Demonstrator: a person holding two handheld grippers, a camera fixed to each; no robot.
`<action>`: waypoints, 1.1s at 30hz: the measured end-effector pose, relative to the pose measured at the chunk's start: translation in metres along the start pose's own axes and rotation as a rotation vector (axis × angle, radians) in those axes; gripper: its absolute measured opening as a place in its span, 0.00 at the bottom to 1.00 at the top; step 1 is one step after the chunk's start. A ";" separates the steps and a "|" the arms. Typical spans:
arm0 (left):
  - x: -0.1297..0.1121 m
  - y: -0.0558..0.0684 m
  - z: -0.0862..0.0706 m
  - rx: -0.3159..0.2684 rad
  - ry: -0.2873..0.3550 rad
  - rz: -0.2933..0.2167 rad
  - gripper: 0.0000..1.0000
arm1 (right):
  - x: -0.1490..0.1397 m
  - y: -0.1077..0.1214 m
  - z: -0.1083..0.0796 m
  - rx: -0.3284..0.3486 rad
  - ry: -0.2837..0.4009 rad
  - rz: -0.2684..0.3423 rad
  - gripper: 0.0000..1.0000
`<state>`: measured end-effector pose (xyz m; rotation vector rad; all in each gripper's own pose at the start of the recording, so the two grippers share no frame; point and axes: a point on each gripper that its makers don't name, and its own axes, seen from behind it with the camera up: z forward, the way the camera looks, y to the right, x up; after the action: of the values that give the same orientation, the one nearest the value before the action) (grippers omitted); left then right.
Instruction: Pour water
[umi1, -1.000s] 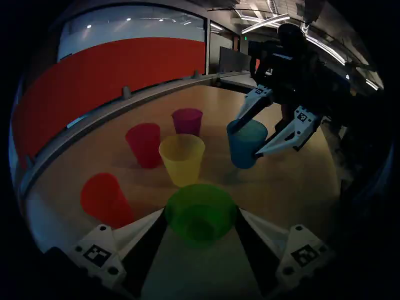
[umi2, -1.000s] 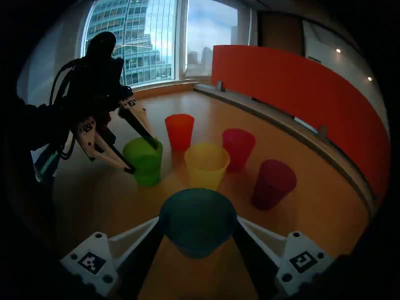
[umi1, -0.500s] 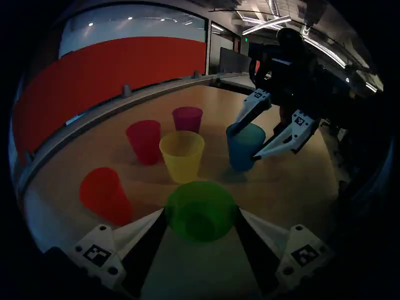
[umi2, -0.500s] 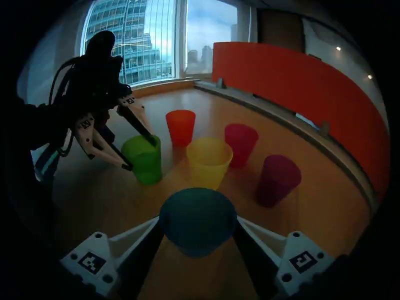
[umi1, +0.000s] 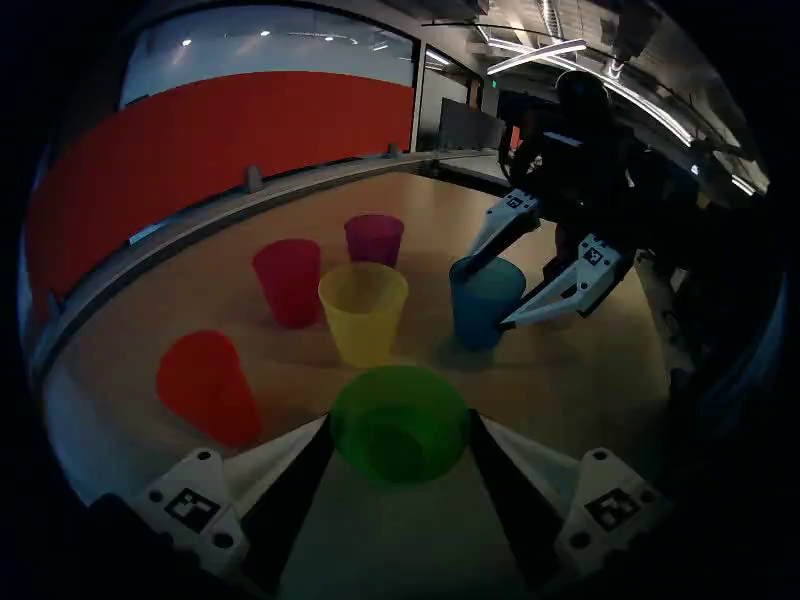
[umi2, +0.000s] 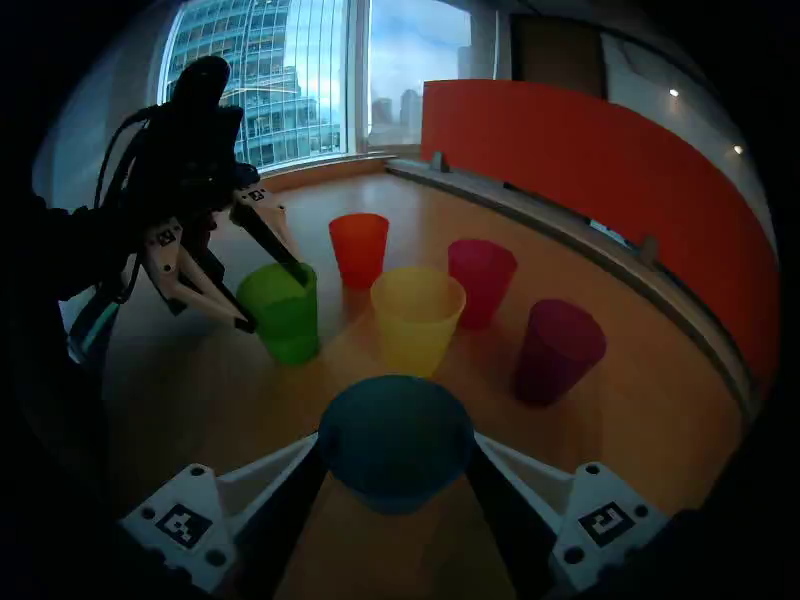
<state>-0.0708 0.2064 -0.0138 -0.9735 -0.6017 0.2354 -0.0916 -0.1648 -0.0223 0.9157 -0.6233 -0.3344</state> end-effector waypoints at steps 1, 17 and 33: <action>0.000 0.001 0.000 -0.002 -0.002 0.001 0.97 | 0.000 0.000 0.001 0.000 0.000 0.000 0.92; -0.008 0.003 -0.003 -0.010 -0.013 -0.011 0.99 | -0.005 -0.003 0.002 0.001 0.000 0.008 0.92; -0.020 0.003 -0.012 0.007 -0.024 -0.030 0.99 | -0.011 -0.001 -0.010 -0.025 0.001 0.029 1.00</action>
<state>-0.0798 0.1911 -0.0287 -0.9558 -0.6366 0.2226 -0.0935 -0.1534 -0.0319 0.8817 -0.6298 -0.3149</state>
